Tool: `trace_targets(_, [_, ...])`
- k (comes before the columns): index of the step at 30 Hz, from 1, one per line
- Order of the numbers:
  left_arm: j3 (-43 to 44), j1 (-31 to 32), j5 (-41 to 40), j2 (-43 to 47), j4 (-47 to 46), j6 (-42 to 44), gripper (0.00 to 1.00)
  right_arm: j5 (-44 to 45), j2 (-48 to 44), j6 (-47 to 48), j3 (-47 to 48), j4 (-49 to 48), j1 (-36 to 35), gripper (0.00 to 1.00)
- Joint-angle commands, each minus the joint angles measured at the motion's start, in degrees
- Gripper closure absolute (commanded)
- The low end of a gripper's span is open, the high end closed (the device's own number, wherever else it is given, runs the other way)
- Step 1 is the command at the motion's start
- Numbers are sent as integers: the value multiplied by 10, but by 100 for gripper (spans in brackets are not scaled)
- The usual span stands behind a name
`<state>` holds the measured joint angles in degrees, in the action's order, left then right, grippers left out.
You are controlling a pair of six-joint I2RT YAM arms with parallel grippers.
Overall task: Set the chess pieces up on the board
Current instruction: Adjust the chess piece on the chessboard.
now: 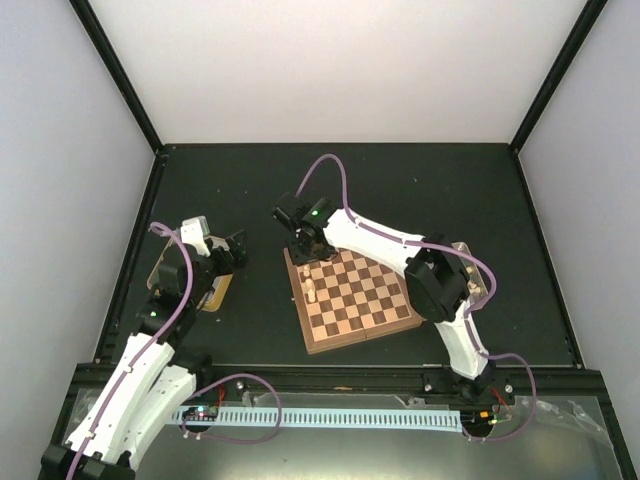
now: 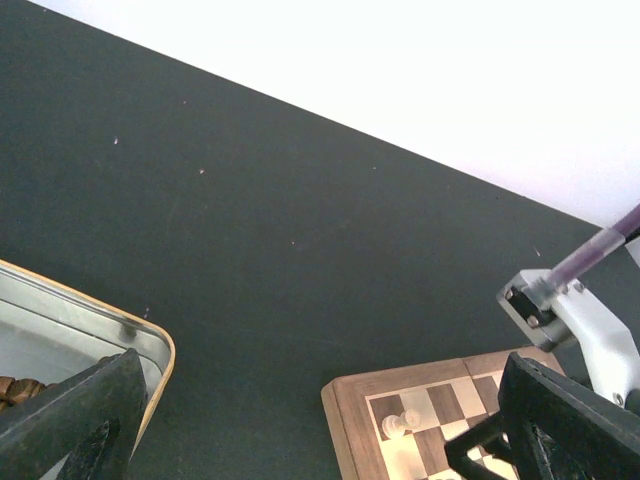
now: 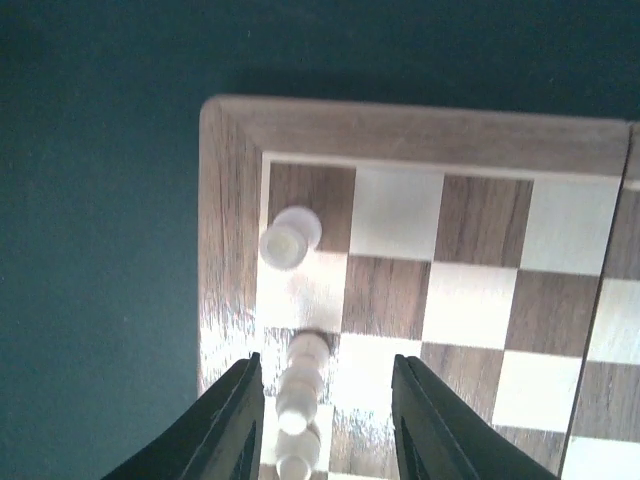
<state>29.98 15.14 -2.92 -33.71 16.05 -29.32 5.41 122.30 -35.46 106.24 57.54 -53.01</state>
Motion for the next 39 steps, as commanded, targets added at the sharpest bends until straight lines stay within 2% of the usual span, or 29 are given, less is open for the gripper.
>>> trace_targets(1, [6,1,5,5,-7,7,2,-27,-19,21,-33,-17,-11,65])
trace_targets(23, [3,1,5,1,-10,7,2,-41,8,35,-33,-17,-16,88])
trace_targets(39, [3,1,9,1,-11,7,2,-34,-3,35,-55,-11,-23,86])
